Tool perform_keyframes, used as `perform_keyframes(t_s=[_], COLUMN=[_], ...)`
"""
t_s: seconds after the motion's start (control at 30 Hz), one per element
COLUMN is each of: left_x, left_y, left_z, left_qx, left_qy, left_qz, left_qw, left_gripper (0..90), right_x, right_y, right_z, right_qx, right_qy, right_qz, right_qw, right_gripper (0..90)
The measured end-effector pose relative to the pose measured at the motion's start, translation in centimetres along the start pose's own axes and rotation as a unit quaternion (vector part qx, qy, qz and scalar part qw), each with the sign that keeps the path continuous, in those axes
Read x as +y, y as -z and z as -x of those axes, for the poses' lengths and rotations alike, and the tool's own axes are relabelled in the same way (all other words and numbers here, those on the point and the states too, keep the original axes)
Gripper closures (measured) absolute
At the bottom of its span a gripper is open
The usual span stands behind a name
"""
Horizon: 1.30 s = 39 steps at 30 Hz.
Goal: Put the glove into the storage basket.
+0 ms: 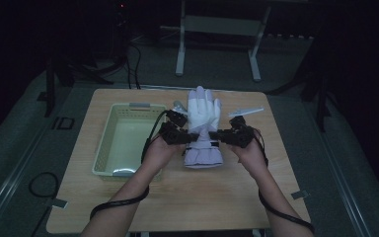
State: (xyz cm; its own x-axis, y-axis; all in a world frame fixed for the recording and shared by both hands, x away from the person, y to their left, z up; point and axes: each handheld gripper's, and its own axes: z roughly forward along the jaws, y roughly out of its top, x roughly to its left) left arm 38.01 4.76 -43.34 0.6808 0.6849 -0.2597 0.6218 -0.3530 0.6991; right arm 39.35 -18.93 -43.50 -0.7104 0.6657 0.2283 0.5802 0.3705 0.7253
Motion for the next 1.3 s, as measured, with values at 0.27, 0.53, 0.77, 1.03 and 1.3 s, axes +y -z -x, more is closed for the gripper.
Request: perform_keyframes(t_s=[0.27,0.53,0.77,1.03,1.3], left_x=[-0.6,-1.3,-2.3,-3.8,-5.8], left_y=[2.2,4.8,6.7,9.0,11.5], left_z=[-1.4,-3.1,-4.8,-6.9,-9.8], left_qx=[0.012,0.028,0.044,0.06,0.07], left_qy=[0.005,0.009,0.011,0.015,0.027], left_qz=[-0.001,-0.004,-0.012,-0.021,-0.033], left_qw=[0.9999,0.9996,0.9989,0.9978,0.9966], left_gripper=[73.6,73.6,73.5,73.4,73.4], right_x=[1.7,3.4,4.6,5.8,7.0], right_y=[-1.5,-3.4,-5.6,-8.5,-12.2], right_z=[-1.8,-3.9,-5.8,-8.1,-11.0], right_qx=[0.005,0.016,0.021,0.032,0.046], right_qy=[0.01,0.015,0.019,0.023,0.026], right_qz=[-0.003,-0.005,-0.005,-0.013,-0.024], right_qw=[0.9999,0.9997,0.9996,0.9991,0.9983], right_gripper=[80.3,80.3,80.3,80.4,80.4])
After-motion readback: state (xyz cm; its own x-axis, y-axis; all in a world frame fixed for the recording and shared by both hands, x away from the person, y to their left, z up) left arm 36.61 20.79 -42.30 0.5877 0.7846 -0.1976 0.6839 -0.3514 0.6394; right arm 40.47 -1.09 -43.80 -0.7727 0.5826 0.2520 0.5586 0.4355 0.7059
